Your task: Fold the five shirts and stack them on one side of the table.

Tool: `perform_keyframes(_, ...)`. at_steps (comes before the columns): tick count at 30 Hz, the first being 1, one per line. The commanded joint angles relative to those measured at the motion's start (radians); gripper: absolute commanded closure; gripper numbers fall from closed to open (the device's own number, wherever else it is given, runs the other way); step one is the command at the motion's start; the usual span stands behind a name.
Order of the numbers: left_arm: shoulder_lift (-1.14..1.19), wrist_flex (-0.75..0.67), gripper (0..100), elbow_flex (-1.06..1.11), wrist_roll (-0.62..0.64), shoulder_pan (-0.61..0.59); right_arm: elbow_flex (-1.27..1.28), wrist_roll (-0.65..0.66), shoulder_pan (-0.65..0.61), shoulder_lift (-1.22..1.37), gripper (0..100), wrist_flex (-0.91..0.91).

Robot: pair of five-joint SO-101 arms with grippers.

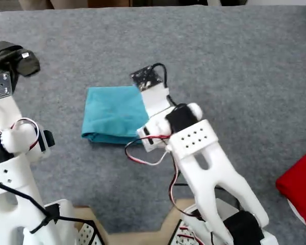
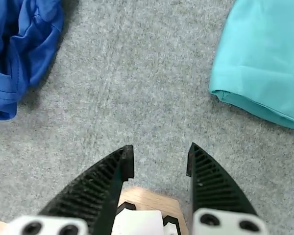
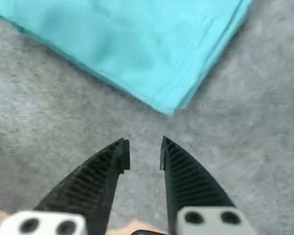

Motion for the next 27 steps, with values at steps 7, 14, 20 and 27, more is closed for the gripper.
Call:
perform_keyframes(7, 0.001, 0.008, 81, -0.011, -0.002, -0.011, 0.143, -0.52, -0.027, -0.053, 87.1, -0.272)
perform_keyframes(14, 0.002, 0.008, 81, -0.011, -0.002, -0.011, 0.116, -0.747, -0.122, -0.053, 66.4, -0.298)
perform_keyframes(20, 0.004, 0.008, 81, -0.011, 0.005, -0.066, 0.13, -0.867, -0.173, -0.051, 58.8, -0.308)
perform_keyframes(27, 0.004, 0.008, 81, -0.006, 0.003, -0.146, 0.137, -0.977, -0.173, -0.036, 73.0, -0.477)
